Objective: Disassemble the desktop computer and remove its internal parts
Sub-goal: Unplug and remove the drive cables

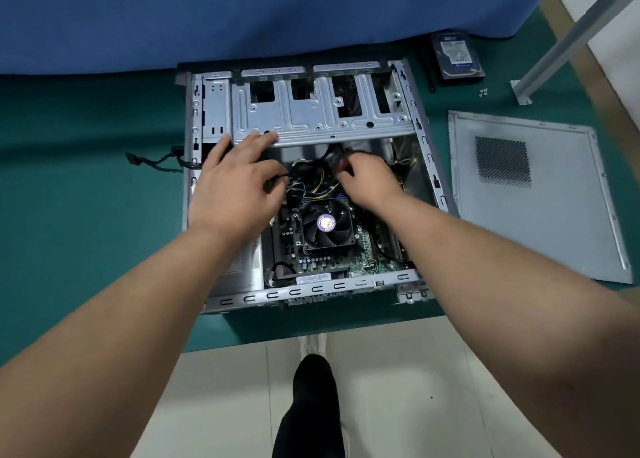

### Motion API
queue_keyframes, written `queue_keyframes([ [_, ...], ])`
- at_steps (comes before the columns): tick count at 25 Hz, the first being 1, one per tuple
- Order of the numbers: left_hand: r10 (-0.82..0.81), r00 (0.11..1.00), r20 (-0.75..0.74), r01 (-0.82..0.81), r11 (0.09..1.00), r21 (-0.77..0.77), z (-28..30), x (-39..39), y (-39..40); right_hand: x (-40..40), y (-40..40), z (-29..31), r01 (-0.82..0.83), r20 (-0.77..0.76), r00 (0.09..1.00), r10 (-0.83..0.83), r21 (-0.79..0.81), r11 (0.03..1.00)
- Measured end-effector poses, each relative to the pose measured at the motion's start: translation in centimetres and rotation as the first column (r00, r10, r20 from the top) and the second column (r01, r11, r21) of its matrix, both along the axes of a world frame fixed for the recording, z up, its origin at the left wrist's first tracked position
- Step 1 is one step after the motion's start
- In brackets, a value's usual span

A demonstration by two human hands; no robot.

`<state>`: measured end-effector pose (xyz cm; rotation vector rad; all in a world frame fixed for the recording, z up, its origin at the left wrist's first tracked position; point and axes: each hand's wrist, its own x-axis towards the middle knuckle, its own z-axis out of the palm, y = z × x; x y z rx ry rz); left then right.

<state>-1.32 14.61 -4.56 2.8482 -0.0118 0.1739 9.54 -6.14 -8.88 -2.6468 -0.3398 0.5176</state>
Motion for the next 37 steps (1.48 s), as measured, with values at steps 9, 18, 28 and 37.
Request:
queue_keyframes([
  [9,-0.035,0.998,0.052,0.035,0.999,-0.001,-0.9,0.1,0.4,2.4,0.6,-3.9,0.005,0.029,1.000,-0.009,0.131,0.991],
  [18,-0.005,1.000,0.031,0.006,0.999,-0.033,-0.8,0.2,0.4,2.7,-0.1,-4.4,0.017,0.010,1.000,-0.021,0.265,0.964],
  [28,0.003,1.000,0.023,-0.003,1.000,-0.025,-0.7,0.3,0.2,2.9,1.0,-4.1,-0.023,0.089,0.996,0.014,0.107,0.994],
  [37,0.000,1.000,0.026,0.001,1.000,-0.030,-0.7,0.2,0.3,2.9,1.2,-4.1,-0.008,0.099,0.995,-0.001,0.091,0.996],
])
